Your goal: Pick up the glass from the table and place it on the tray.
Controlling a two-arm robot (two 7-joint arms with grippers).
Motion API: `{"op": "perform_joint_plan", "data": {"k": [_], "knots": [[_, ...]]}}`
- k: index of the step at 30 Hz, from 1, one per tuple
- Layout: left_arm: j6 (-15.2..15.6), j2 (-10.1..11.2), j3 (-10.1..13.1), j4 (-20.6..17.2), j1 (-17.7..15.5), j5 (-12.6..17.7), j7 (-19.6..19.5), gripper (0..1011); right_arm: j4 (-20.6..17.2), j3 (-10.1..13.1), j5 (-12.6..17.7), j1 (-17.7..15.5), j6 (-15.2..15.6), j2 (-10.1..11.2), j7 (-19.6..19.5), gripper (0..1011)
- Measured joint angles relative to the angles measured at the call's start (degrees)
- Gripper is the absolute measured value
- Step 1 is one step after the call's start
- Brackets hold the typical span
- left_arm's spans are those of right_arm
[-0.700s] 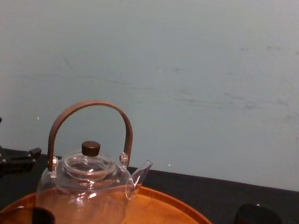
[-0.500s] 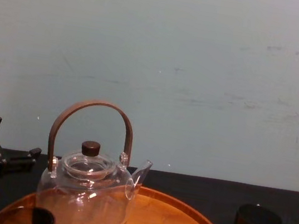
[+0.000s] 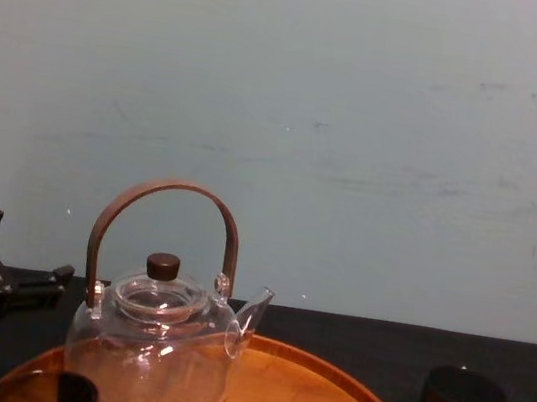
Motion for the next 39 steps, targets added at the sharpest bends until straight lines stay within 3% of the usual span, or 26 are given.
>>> {"op": "perform_joint_plan", "data": {"k": [39], "knots": [[0.0, 0.0, 0.0, 0.0, 0.0, 0.0, 0.0, 1001, 0.0, 0.0, 0.0, 0.0, 0.0, 0.0, 0.0, 1002]]}}
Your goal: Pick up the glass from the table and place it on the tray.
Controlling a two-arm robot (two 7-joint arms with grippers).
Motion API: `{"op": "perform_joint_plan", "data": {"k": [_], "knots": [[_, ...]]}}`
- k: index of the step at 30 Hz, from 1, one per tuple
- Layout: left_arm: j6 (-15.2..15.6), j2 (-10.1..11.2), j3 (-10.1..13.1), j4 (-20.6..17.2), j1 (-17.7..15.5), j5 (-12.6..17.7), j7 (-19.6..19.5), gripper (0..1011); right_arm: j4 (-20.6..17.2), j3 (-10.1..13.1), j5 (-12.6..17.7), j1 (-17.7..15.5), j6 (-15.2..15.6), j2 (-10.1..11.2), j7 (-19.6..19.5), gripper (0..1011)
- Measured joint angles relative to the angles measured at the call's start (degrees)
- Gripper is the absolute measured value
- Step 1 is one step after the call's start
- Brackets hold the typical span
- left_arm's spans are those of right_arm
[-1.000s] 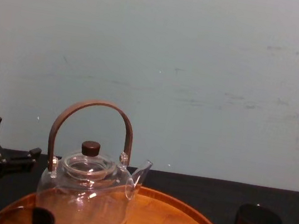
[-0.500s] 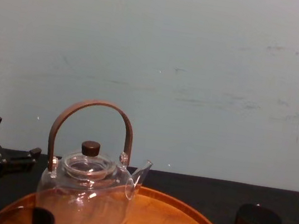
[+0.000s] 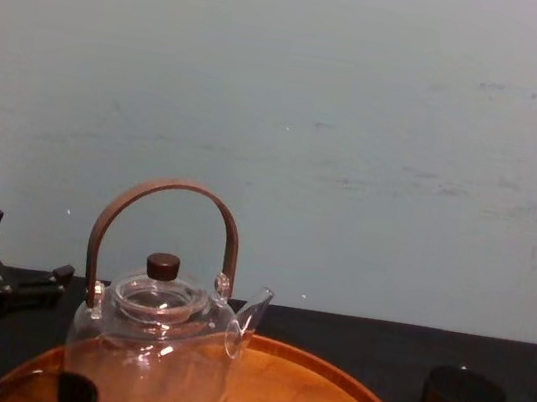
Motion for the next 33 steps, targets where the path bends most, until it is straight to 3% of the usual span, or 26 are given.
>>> {"op": "perform_joint_plan", "data": {"k": [12, 17, 33], "knots": [[0.0, 0.0, 0.0, 0.0, 0.0, 0.0, 0.0, 1001, 0.0, 0.0, 0.0, 0.0, 0.0, 0.0, 0.1, 1002], [0.0, 0.0, 0.0, 0.0, 0.0, 0.0, 0.0, 1001, -0.3, 0.5, 0.2, -0.6, -0.6, 0.0, 2.2, 1002], [0.0, 0.0, 0.0, 0.0, 0.0, 0.0, 0.0, 1001, -8.2, 2.9, 0.9, -7.2, -1.5, 2.4, 6.6, 1002]]}}
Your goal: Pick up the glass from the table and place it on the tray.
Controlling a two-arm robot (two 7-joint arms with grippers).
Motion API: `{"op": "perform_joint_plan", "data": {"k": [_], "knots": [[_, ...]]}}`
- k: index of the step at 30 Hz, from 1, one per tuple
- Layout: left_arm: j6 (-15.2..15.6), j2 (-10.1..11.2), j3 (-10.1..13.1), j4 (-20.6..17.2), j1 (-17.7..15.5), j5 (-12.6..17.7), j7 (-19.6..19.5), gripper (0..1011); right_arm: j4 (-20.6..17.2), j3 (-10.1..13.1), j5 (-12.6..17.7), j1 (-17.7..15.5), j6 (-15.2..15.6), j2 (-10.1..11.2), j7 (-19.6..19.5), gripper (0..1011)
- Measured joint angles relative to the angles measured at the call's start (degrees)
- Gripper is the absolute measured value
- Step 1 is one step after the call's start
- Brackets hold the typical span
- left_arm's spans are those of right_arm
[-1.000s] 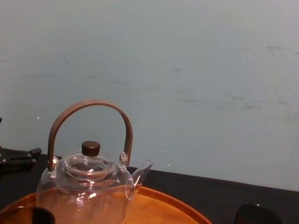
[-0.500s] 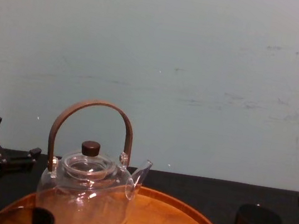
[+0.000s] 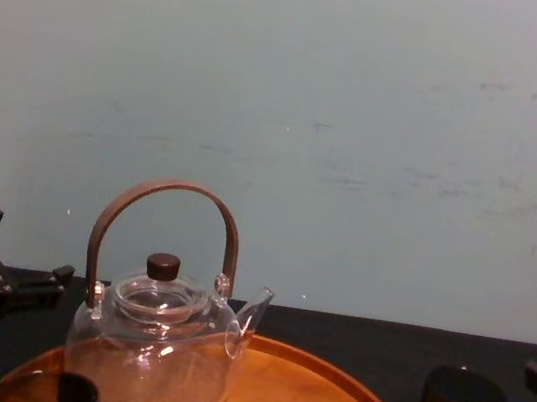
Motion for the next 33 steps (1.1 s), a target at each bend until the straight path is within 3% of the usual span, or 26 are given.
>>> {"op": "perform_joint_plan", "data": {"k": [17, 33], "knots": [[0.0, 0.0, 0.0, 0.0, 0.0, 0.0, 0.0, 1001, -6.4, 2.3, 2.7, -7.1, 2.8, 2.0, 4.6, 1002], [0.0, 0.0, 0.0, 0.0, 0.0, 0.0, 0.0, 1001, -6.1, 3.9, 4.4, -9.2, 4.9, 0.8, 8.2, 1002]]}}
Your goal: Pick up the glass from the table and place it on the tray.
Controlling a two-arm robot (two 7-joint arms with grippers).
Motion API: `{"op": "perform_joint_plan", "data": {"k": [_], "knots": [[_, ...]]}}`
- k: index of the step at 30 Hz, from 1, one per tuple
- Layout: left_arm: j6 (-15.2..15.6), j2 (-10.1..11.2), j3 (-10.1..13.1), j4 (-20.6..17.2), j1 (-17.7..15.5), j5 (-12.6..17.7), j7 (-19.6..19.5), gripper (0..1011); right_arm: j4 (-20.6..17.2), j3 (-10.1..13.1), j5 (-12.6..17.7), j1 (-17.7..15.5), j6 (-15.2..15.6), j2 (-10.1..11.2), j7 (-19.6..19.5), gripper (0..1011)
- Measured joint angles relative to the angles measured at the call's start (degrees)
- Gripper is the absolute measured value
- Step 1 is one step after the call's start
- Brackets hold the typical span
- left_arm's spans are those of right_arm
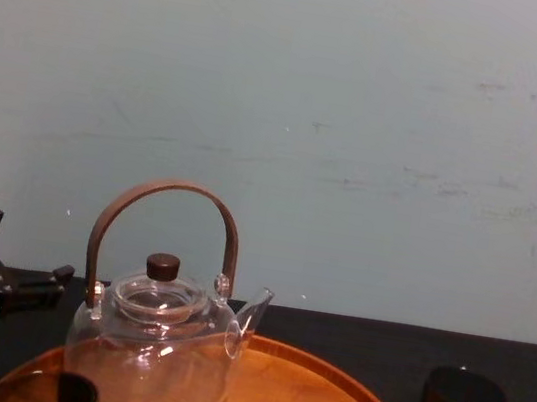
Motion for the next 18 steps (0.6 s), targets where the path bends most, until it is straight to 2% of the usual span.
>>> {"op": "perform_joint_plan", "data": {"k": [18], "knots": [[0.0, 0.0, 0.0, 0.0, 0.0, 0.0, 0.0, 1001, -0.3, 3.7, -0.3, -2.0, 2.6, -1.0, 0.7, 1002]]}}
